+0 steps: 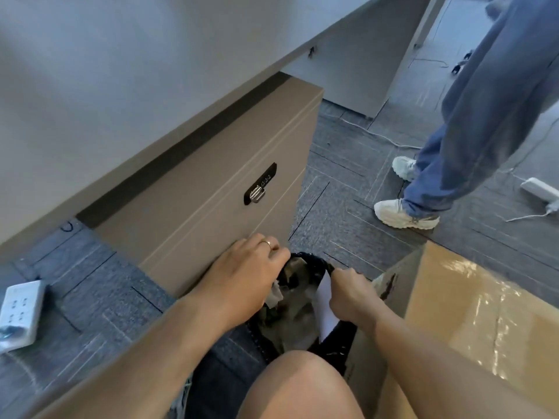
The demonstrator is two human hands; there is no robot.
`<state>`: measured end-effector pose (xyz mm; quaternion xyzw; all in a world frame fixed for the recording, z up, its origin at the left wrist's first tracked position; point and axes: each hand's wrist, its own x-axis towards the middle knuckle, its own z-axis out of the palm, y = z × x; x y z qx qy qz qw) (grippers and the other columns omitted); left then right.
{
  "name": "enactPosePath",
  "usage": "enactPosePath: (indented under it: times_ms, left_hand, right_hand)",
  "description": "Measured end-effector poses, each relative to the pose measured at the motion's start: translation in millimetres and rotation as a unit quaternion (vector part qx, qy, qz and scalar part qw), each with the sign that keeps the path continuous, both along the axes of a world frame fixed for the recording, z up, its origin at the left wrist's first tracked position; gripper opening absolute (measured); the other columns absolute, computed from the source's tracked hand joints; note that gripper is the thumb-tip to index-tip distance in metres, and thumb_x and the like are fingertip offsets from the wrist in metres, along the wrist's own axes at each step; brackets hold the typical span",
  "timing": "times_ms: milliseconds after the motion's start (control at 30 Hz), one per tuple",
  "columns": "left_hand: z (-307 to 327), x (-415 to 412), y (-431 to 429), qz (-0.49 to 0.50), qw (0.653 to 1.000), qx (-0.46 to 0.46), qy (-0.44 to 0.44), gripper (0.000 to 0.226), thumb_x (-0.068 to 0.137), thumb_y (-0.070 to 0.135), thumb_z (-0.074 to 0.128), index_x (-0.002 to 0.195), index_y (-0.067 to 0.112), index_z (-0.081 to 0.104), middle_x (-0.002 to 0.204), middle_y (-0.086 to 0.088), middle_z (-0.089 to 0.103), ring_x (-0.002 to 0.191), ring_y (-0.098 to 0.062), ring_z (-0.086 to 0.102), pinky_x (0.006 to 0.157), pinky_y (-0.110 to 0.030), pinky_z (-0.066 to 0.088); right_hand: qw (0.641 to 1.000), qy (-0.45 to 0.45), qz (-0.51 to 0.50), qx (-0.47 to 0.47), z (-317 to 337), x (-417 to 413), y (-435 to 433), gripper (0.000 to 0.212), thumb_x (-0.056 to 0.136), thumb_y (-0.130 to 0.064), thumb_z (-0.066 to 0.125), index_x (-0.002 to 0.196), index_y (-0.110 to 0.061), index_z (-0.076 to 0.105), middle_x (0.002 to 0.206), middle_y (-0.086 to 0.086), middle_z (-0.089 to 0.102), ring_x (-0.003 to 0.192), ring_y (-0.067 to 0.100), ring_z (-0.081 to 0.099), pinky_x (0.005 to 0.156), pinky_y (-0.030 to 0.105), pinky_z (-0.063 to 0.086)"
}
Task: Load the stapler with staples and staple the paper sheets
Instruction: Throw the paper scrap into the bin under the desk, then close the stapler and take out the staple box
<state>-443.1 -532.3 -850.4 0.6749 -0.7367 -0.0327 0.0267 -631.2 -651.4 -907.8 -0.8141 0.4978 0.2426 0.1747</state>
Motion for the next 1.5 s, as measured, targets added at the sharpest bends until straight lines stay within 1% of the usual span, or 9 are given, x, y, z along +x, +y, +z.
enactPosePath:
  times_ms: [67,133,233,500,767,933,1067,1333,1500]
  left_hand:
    - [-6.2,-0.3,-2.4,0.006,1.0,0.01,0.005,0.04,0.071,0.012,0.081,0.103,0.024,0.059,0.109,0.0,0.065,0.098,-0.024,0.062,0.078,-0.036,0.055]
    - [-9.5,-1.3,-3.4,0.003,1.0,0.012,-0.002,0.044,0.065,0.013,0.086,0.1,0.023,0.061,0.105,0.0,0.066,0.093,-0.024,0.063,0.074,-0.035,0.055]
    - [-6.2,-4.3,-2.9,-0.002,1.0,0.002,-0.011,0.034,0.074,0.018,0.081,0.102,0.021,0.063,0.105,-0.002,0.067,0.093,-0.026,0.064,0.074,-0.039,0.056]
    - [37.4,-14.4,14.9,-0.015,0.999,-0.025,-0.045,0.026,0.091,0.041,0.066,0.111,0.024,0.065,0.11,0.002,0.069,0.1,-0.023,0.067,0.08,-0.037,0.057]
    - [223.3,-21.9,71.9,0.003,0.986,-0.166,0.026,0.033,0.101,0.034,0.059,0.131,0.022,0.062,0.13,0.003,0.067,0.117,-0.019,0.064,0.091,-0.04,0.058]
    - [305.0,11.8,138.4,0.118,0.975,-0.185,0.02,0.04,0.102,0.038,0.061,0.139,0.026,0.057,0.135,0.003,0.064,0.123,-0.015,0.06,0.104,-0.03,0.048]
    - [327.8,63.3,212.5,0.249,0.959,-0.13,-0.036,0.046,0.1,0.05,0.057,0.143,0.032,0.05,0.14,0.005,0.06,0.123,-0.019,0.062,0.101,-0.039,0.052]
    - [355.9,137.4,381.9,0.458,0.88,-0.101,-0.075,0.051,0.093,0.066,0.046,0.135,0.039,0.052,0.135,0.008,0.061,0.124,-0.018,0.061,0.104,-0.041,0.05]
    - [350.0,152.3,449.4,0.53,0.839,-0.103,-0.06,0.044,0.097,0.059,0.053,0.135,0.036,0.054,0.135,0.007,0.062,0.124,-0.018,0.06,0.1,-0.038,0.049]
  right_hand:
    - [1.0,0.015,0.003,0.009,-7.9,-3.2,-2.4,0.02,0.091,0.002,0.048,0.075,-0.01,0.042,0.075,0.004,0.045,0.075,0.03,0.055,0.052,0.032,0.036]
    - [1.0,0.021,0.008,0.003,-9.0,-5.1,-2.8,0.007,0.094,-0.004,0.05,0.093,-0.01,0.045,0.097,0.009,0.061,0.095,0.034,0.065,0.066,0.036,0.043]
    - [1.0,0.011,0.014,-0.023,-1.3,-6.7,-3.7,0.02,0.097,-0.02,0.056,0.113,-0.011,0.049,0.122,0.013,0.065,0.116,0.038,0.065,0.073,0.036,0.042]
    - [0.992,-0.023,0.055,-0.11,82.0,-19.3,-5.8,0.036,0.1,-0.048,0.056,0.113,-0.015,0.05,0.121,0.012,0.066,0.114,0.037,0.066,0.074,0.037,0.043]
    - [0.973,-0.074,0.08,-0.203,216.5,-30.0,21.9,0.043,0.1,-0.052,0.053,0.122,-0.016,0.052,0.118,0.009,0.065,0.106,0.034,0.066,0.074,0.037,0.045]
    - [0.95,-0.134,0.134,-0.248,295.8,4.1,57.0,0.048,0.101,-0.057,0.049,0.124,-0.015,0.053,0.119,0.01,0.066,0.105,0.034,0.067,0.076,0.041,0.051]
    - [0.928,-0.179,0.19,-0.264,344.3,51.9,93.1,0.047,0.101,-0.055,0.051,0.124,-0.014,0.056,0.121,0.01,0.067,0.109,0.033,0.066,0.08,0.04,0.051]
    - [0.87,-0.274,0.339,-0.229,400.5,164.0,178.2,0.036,0.1,-0.053,0.051,0.116,-0.022,0.058,0.119,0.003,0.066,0.101,0.023,0.063,0.089,0.041,0.055]
    - [0.824,-0.312,0.433,-0.192,392.7,229.7,245.2,0.034,0.1,-0.054,0.053,0.116,-0.024,0.058,0.117,-0.004,0.061,0.096,0.017,0.059,0.081,0.031,0.05]
